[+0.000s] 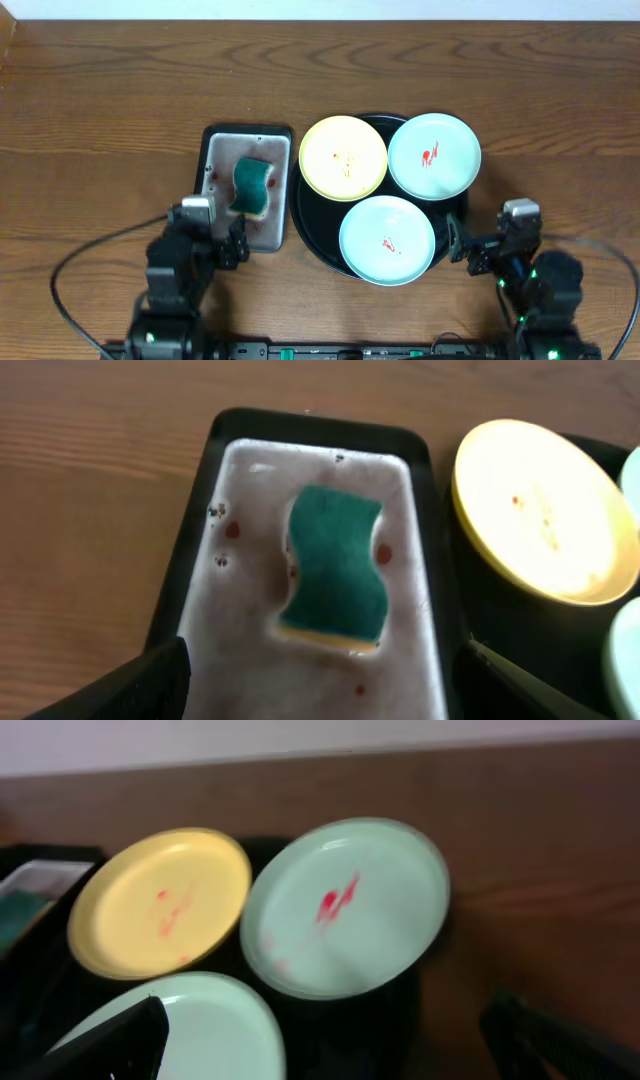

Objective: Clean dirty plates on tray and stack at the side
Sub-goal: 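Grasp the green sponge in the basin with the left gripper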

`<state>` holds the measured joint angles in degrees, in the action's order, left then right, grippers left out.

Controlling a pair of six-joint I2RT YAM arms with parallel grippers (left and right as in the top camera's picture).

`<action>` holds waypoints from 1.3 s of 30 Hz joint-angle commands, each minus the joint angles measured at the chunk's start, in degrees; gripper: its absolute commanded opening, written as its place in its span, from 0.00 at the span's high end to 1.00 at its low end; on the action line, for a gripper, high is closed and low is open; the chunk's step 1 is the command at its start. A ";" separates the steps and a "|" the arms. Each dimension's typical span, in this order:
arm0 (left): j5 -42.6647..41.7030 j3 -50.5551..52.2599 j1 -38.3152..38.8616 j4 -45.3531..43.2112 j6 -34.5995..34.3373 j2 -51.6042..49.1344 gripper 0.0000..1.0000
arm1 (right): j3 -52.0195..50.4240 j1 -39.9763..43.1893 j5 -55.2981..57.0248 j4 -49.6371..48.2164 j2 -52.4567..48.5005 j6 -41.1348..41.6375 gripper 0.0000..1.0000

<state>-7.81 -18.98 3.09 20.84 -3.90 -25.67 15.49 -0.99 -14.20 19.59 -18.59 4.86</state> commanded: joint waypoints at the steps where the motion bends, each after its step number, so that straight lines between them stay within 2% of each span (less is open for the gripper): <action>1: -4.22 -8.17 -0.28 2.95 -1.16 -10.32 0.16 | 8.90 -0.55 -5.42 5.05 -10.19 2.58 0.01; 9: -6.56 -28.61 -0.28 22.16 -1.16 -31.47 0.16 | 27.56 -0.55 -5.31 22.80 -33.38 -2.71 0.01; 12: -6.51 -33.14 -0.28 28.26 -1.11 -35.67 0.16 | 30.88 -0.55 -5.40 24.94 -38.88 -2.80 0.01; 15: -6.58 -33.48 -0.28 29.49 -1.14 -37.51 0.16 | 31.63 -0.55 -7.52 23.56 -41.81 -1.07 0.01; 18: -6.60 -33.48 -0.28 27.50 -1.14 -38.60 0.16 | 31.63 -0.55 -10.40 23.58 -43.47 2.21 0.01; 26: -1.70 -33.48 -0.24 13.38 -1.09 -40.94 0.17 | 31.63 -0.57 -11.78 22.86 -43.63 0.61 0.01; 32: -0.52 -33.48 -0.22 11.15 -0.90 -49.51 0.18 | 31.63 -0.57 -11.78 22.88 -43.63 0.66 0.01; 39: -0.52 -33.48 2.23 7.37 -0.90 -59.58 0.26 | 31.63 -0.57 -11.76 22.77 -43.63 0.66 0.01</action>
<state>-9.06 -51.37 3.84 29.50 -4.69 -82.46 46.00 -0.99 -25.10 42.54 -62.39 5.48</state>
